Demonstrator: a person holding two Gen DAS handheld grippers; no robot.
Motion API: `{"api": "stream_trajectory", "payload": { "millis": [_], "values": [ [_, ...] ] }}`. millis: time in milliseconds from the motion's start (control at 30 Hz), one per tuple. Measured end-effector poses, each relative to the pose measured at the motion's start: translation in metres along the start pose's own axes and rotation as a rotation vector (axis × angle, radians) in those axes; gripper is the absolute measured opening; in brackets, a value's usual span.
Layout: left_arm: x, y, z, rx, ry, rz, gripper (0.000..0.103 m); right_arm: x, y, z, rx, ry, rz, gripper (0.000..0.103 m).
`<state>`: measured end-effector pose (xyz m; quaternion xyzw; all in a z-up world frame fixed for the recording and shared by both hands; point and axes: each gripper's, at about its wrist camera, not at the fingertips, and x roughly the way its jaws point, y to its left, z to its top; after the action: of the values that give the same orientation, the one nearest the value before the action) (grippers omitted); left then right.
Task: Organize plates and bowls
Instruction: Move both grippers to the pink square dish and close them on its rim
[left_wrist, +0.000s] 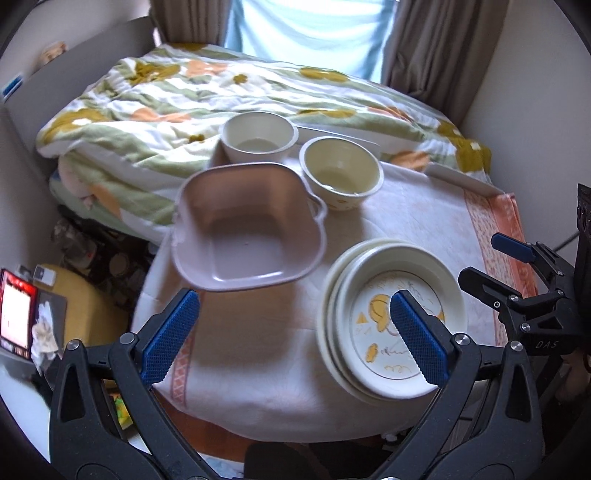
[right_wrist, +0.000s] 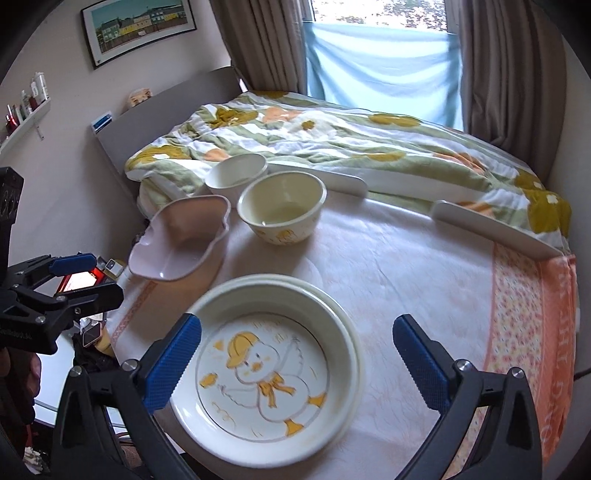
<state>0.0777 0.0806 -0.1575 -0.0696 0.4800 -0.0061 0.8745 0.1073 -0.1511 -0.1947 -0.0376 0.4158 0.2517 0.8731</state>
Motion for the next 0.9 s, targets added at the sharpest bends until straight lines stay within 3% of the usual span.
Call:
{"api": "stream_trajectory", "payload": {
  "millis": [233, 400, 633, 700, 900],
  "values": [
    [0.006, 0.073, 0.026, -0.098, 0.004, -0.023, 0.103, 0.032, 0.035, 0.038, -0.044, 0.051, 0.048, 0.103],
    [0.03, 0.117, 0.047, -0.129, 0.032, -0.058, 0.103, 0.067, 0.039, 0.061, 0.098, 0.087, 0.079, 0.103],
    [0.089, 0.144, 0.065, -0.142, 0.141, -0.156, 0.101, 0.12, 0.053, 0.07, 0.169, 0.163, 0.066, 0.103],
    [0.104, 0.148, 0.067, -0.134, 0.172, -0.174, 0.091, 0.134, 0.054, 0.069, 0.2, 0.19, 0.074, 0.102],
    [0.13, 0.147, 0.064, -0.107, 0.244, -0.234, 0.068, 0.159, 0.061, 0.065, 0.216, 0.238, 0.043, 0.076]
  ]
}}
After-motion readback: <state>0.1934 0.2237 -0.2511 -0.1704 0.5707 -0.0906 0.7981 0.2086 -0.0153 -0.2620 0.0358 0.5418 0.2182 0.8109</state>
